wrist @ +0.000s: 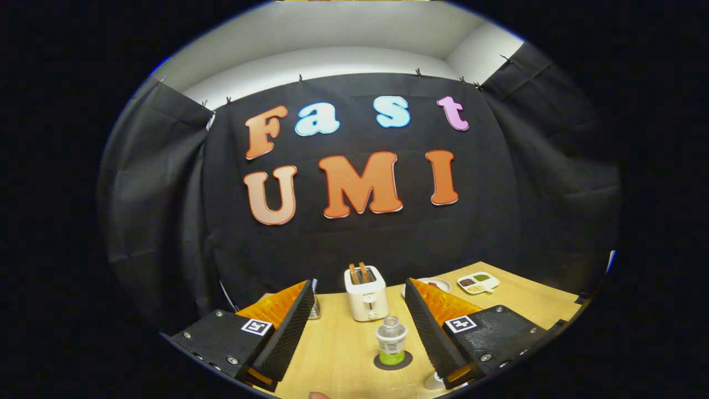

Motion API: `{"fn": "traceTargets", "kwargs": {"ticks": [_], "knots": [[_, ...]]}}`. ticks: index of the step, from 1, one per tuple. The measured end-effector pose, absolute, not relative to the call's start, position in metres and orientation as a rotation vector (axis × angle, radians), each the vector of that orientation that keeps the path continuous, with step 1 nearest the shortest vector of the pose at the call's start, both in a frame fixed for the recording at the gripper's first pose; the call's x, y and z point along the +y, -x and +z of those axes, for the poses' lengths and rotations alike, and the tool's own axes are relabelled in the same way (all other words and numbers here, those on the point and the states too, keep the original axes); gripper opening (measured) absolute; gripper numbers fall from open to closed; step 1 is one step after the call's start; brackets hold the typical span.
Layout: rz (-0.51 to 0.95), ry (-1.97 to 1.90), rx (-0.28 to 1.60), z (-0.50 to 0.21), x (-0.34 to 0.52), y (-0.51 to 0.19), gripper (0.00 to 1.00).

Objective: Take the bottle from table, then pour the juice into the cup, finally place the bottle on the coaster

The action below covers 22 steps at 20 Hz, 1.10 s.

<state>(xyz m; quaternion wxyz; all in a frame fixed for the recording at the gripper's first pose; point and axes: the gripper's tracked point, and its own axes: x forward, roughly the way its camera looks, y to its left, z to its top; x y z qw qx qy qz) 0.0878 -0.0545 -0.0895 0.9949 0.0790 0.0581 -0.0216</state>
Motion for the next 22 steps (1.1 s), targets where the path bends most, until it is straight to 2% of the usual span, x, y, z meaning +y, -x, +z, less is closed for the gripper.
{"fn": "traceTargets", "kwargs": {"ticks": [3,8,22], "knots": [[0.054,-0.146,0.086,-0.064,-0.005,-0.063,0.98],[0.097,-0.110,0.081,-0.056,0.030,-0.038,0.98],[0.106,-0.094,0.074,-0.058,0.037,-0.029,0.98]]}}
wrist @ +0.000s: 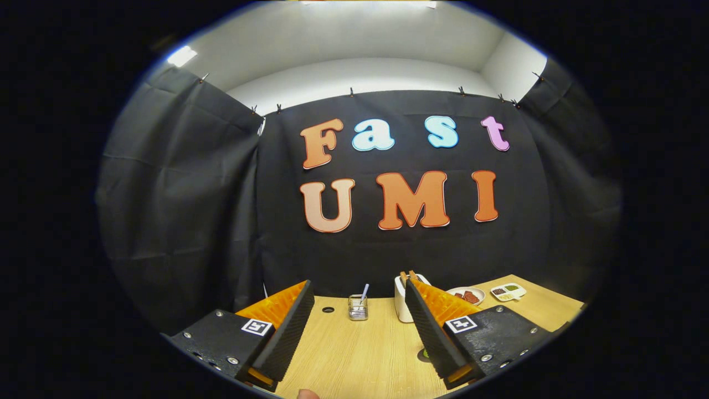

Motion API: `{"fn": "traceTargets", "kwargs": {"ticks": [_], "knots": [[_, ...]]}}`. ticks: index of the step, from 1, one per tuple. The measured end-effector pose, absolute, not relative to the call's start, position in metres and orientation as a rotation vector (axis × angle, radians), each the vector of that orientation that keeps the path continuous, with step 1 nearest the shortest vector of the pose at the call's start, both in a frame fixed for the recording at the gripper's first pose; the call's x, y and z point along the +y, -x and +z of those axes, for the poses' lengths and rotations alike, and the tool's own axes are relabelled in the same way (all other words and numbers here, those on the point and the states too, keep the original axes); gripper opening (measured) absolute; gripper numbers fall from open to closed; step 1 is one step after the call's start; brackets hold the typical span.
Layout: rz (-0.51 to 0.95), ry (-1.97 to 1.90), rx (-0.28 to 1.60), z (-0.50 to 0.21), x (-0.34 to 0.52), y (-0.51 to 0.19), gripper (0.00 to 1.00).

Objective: Take the bottle from table, then pour the juice into the cup, finally place the bottle on the coaster

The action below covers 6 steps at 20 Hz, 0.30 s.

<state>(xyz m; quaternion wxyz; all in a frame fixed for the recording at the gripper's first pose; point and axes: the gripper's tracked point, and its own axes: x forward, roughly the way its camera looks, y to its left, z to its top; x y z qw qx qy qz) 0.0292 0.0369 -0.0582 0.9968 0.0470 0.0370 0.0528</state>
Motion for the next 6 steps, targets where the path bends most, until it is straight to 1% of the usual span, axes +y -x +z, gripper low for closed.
{"fn": "traceTargets", "kwargs": {"ticks": [6], "knots": [[0.101,-0.083,0.086,-0.0617,0.0344,-0.0278,0.98]]}}
